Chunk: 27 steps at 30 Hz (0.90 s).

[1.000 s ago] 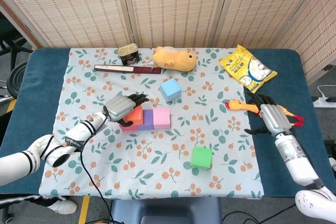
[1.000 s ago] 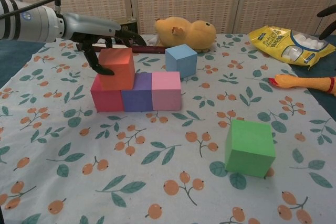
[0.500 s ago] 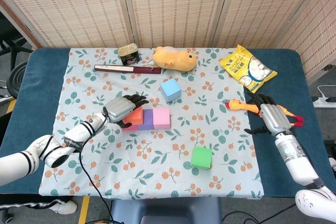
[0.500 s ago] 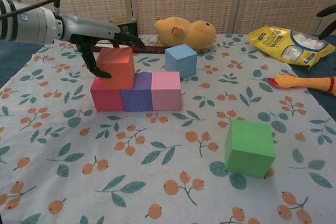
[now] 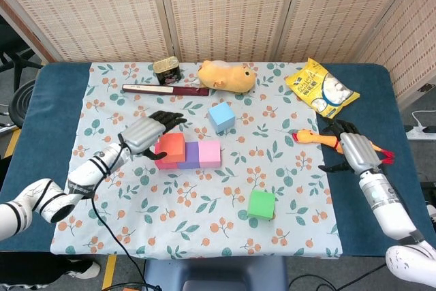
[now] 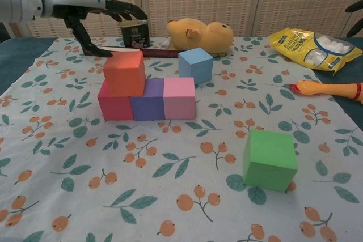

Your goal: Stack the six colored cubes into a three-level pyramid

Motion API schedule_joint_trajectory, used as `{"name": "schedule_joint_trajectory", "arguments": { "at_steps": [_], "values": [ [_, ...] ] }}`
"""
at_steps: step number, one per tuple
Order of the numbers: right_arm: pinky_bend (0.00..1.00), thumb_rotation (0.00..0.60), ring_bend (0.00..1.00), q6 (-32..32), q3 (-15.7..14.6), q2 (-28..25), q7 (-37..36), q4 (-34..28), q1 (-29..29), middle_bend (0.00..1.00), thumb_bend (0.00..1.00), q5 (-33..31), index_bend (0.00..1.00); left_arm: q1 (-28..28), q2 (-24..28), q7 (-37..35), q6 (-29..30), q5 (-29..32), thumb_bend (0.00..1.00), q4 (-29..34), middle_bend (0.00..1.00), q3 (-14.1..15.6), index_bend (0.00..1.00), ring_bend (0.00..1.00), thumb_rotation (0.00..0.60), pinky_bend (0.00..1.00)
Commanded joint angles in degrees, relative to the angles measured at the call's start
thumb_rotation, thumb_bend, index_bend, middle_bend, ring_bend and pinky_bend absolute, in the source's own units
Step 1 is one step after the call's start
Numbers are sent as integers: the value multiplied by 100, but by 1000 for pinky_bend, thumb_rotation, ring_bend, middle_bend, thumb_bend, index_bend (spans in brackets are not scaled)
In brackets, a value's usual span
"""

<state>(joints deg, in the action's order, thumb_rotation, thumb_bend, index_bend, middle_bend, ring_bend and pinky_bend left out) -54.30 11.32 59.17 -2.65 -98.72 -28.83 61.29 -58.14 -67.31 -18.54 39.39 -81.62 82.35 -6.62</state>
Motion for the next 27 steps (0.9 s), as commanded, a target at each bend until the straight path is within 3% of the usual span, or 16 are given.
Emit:
{"name": "schedule_joint_trajectory", "arguments": {
  "at_steps": [1,7,14,19,27],
  "values": [
    [8,600,0,43,64,-49,-169,62,-26,207,0,126,0,430,281,-107,526,248,309,78,0,-113,0,0,600,83],
    [51,600,0,580,192,-2,-500,384,-408,207,0,489,0,977,355,311,1071,751,305,-11,0,-114,0,0,600,115],
    [70,600,0,1800,456,450,-783,1181,-1487,196,0,835,0,1569,426,1153,1689,1116,302,248,0,9,0,0,600,136],
    [70,600,0,2736,669,1174,-833,2312,-2551,166,0,932,0,1785,559,1437,1812,1165,304,541,0,62,0,0,600,140],
    [72,600,0,4021,596,2468,-877,4456,-3978,110,0,1315,0,2067,864,1696,2004,1100,304,1002,0,96,0,0,600,140]
  ]
}}
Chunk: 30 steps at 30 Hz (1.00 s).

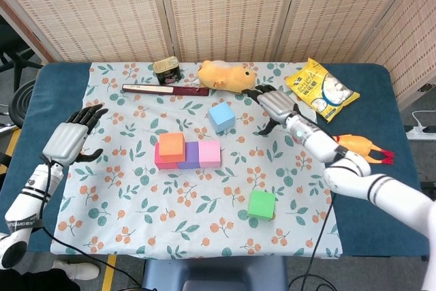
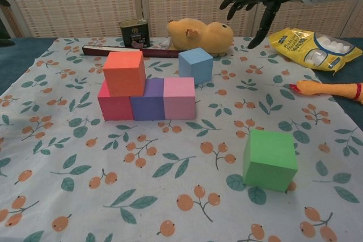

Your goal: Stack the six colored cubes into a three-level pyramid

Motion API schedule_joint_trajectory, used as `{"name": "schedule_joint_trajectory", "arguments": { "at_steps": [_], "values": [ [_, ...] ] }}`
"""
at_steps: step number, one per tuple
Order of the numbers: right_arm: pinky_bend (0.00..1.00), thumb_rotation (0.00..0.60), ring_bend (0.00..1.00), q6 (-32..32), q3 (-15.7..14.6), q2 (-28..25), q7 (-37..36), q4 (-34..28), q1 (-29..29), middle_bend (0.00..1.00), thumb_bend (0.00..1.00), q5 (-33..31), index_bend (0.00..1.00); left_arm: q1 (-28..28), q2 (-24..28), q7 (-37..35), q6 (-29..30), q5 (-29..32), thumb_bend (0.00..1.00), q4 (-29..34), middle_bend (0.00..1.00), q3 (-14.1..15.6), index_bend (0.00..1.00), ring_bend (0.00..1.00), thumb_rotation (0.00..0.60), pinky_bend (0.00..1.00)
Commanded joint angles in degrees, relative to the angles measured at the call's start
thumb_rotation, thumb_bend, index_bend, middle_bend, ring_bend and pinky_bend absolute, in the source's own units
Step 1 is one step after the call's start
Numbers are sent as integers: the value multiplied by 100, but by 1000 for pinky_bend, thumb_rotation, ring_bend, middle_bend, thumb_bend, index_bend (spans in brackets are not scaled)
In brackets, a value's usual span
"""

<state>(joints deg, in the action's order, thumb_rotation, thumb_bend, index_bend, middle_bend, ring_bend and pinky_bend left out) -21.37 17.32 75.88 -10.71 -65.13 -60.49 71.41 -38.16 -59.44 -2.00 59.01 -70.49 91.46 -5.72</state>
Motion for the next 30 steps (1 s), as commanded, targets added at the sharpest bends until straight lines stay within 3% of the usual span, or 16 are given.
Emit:
{"name": "schedule_joint_trajectory", "arguments": {
  "at_steps": [1,6,8,16,25,27,30],
  "values": [
    [72,600,0,775,-15,885,-88,1222,-883,108,0,351,0,84,102,51,41,-17,304,121,0,9,0,0,600,140],
    [72,600,0,909,-91,1277,-170,1749,-1172,88,0,614,0,162,201,19,65,-50,311,258,0,-1,0,0,600,140],
    [72,600,0,992,-217,1732,-168,2315,-1428,66,0,845,0,241,281,7,126,-81,314,363,0,-1,0,0,600,139],
    [72,600,0,980,-642,2638,-678,3653,-1766,49,0,1369,0,397,362,-70,183,-167,311,507,0,-38,0,0,600,140],
    [72,600,0,955,-1038,3246,-1451,4602,-2016,51,0,1694,0,568,407,-343,255,-325,307,494,0,-68,0,0,600,140],
    [72,600,0,982,-1128,3327,-1565,4738,-2038,68,0,1750,11,595,403,-391,265,-345,307,475,0,-76,0,0,600,140],
    [72,600,0,962,-1249,3450,-1713,4956,-2027,176,12,1812,124,635,374,-462,295,-390,307,433,0,-91,0,0,600,140]
  ]
}}
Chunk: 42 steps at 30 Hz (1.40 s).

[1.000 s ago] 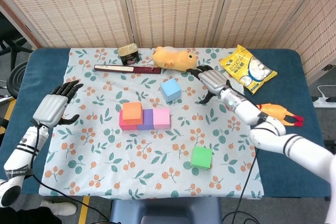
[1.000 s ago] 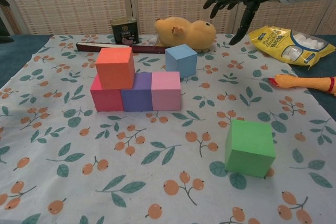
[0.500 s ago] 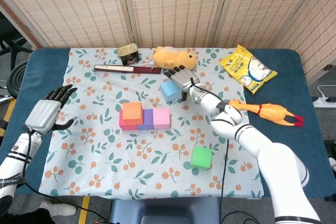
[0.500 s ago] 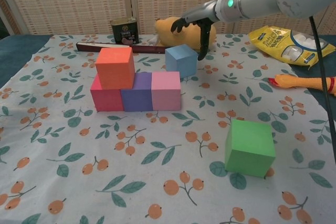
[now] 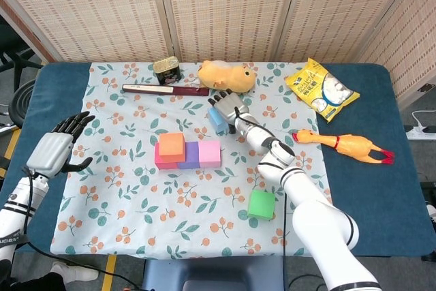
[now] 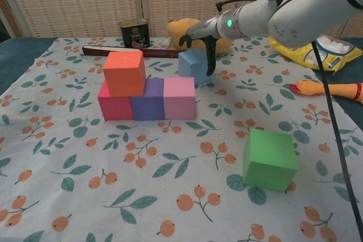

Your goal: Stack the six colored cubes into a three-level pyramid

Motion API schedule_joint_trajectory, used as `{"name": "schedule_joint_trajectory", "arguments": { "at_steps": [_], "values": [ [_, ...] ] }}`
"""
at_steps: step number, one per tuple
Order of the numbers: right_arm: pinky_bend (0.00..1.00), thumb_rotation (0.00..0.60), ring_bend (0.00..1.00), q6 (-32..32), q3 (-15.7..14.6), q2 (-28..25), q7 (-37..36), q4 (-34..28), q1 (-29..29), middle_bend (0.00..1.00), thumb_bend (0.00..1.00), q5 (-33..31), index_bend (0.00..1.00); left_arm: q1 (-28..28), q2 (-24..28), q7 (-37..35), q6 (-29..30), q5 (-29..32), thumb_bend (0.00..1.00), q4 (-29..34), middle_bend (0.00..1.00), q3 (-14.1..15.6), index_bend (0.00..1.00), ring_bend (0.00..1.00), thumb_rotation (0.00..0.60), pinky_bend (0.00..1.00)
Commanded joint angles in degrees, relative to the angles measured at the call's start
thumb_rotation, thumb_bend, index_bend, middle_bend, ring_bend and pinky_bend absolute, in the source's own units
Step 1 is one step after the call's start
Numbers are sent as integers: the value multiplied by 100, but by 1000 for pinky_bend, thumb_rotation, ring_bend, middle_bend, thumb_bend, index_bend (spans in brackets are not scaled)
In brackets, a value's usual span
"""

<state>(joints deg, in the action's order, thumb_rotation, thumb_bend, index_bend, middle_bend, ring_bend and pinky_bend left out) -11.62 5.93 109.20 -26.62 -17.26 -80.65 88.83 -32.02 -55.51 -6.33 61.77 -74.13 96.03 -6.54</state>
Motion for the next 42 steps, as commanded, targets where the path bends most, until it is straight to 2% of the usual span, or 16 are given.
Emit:
{"name": "schedule_joint_trajectory", "arguments": {
  "at_steps": [1,5,8,17,22,25,28,34,38,42],
  "values": [
    [73,600,0,-26,-142,158,-184,245,6,203,22,78,169,34,-40,-52,33,-53,307,-47,0,-13,0,0,600,140],
    [82,600,25,-99,-227,253,-382,419,68,297,88,97,345,61,-88,-131,45,-132,306,-99,0,-24,0,0,600,140],
    [88,600,55,-190,-277,278,-522,505,103,333,106,109,395,86,-110,-169,90,-188,306,-117,0,-44,0,0,600,141],
    [93,600,87,-749,-343,-125,-1021,396,289,368,122,103,446,168,-95,-187,200,-287,306,-125,0,-92,0,0,600,145],
    [92,600,103,-1214,-365,-676,-1292,-119,488,375,126,98,445,219,-38,-152,281,-391,307,-62,0,-95,0,0,600,153],
    [92,600,113,-1490,-394,-1226,-1402,-837,637,385,131,106,445,239,-15,-38,313,-461,307,-29,0,-78,0,0,600,160],
    [92,600,127,-1607,-391,-2001,-1447,-1960,761,404,136,60,445,251,-13,114,324,-520,308,-4,0,-53,0,0,600,159],
    [93,600,130,-1373,-319,-3532,-999,-4182,904,408,144,-255,429,267,-166,315,438,-700,299,-146,0,-28,0,0,600,153],
    [92,600,130,-1063,-240,-4101,-619,-5017,886,409,147,-548,412,282,-374,508,553,-786,299,-349,0,-19,0,0,600,150],
    [92,600,130,-847,-141,-4422,-87,-5623,843,409,147,-900,408,289,-501,568,558,-816,297,-397,0,5,0,0,600,150]
  ]
}}
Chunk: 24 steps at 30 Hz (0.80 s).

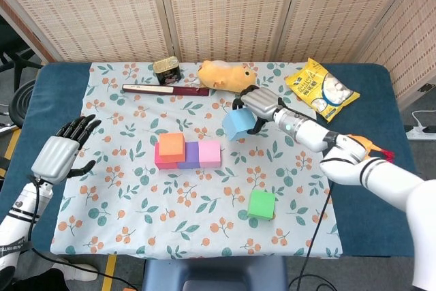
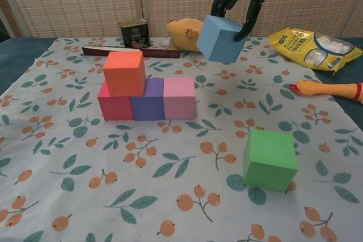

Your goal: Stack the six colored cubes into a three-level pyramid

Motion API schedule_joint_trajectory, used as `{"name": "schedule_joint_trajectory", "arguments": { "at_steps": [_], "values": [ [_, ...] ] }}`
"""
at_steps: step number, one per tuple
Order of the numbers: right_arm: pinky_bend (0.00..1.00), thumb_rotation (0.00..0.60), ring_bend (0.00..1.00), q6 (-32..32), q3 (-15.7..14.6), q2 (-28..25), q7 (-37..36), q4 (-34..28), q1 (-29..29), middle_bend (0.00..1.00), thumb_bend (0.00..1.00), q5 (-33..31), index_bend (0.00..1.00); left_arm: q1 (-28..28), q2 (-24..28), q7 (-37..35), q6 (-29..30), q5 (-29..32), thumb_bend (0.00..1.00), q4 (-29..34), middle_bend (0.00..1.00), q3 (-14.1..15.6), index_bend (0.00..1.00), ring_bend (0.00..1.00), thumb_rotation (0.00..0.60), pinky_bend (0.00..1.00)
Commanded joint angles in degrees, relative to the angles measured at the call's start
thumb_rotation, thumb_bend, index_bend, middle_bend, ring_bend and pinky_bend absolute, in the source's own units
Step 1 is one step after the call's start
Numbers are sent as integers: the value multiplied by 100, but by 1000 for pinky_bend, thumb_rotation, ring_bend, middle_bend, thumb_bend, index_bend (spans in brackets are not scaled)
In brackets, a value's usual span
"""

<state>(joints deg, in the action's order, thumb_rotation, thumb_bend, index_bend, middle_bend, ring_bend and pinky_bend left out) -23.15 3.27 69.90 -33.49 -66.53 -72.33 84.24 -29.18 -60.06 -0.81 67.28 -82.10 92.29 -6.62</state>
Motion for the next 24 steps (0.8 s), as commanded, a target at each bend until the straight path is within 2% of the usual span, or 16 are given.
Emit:
{"name": "schedule_joint_trajectory", "arguments": {
  "at_steps": [1,6,12,24],
  "values": [
    [92,600,130,346,148,-534,710,-814,-3,409,147,-534,407,8,-65,18,10,-22,297,-28,0,14,0,0,600,150],
    [92,600,130,392,214,-539,1397,-1173,-78,409,147,-1113,370,40,-158,53,98,-45,299,-63,0,1,1,0,600,149],
    [92,600,130,153,194,-200,2251,-1361,-229,409,147,-2066,351,63,-285,172,174,-63,298,-173,0,-9,0,0,600,149],
    [80,600,130,-843,-253,581,4140,-1552,-920,407,147,-4389,327,88,-380,-28,191,-195,299,-301,0,40,0,0,600,149]
  ]
}}
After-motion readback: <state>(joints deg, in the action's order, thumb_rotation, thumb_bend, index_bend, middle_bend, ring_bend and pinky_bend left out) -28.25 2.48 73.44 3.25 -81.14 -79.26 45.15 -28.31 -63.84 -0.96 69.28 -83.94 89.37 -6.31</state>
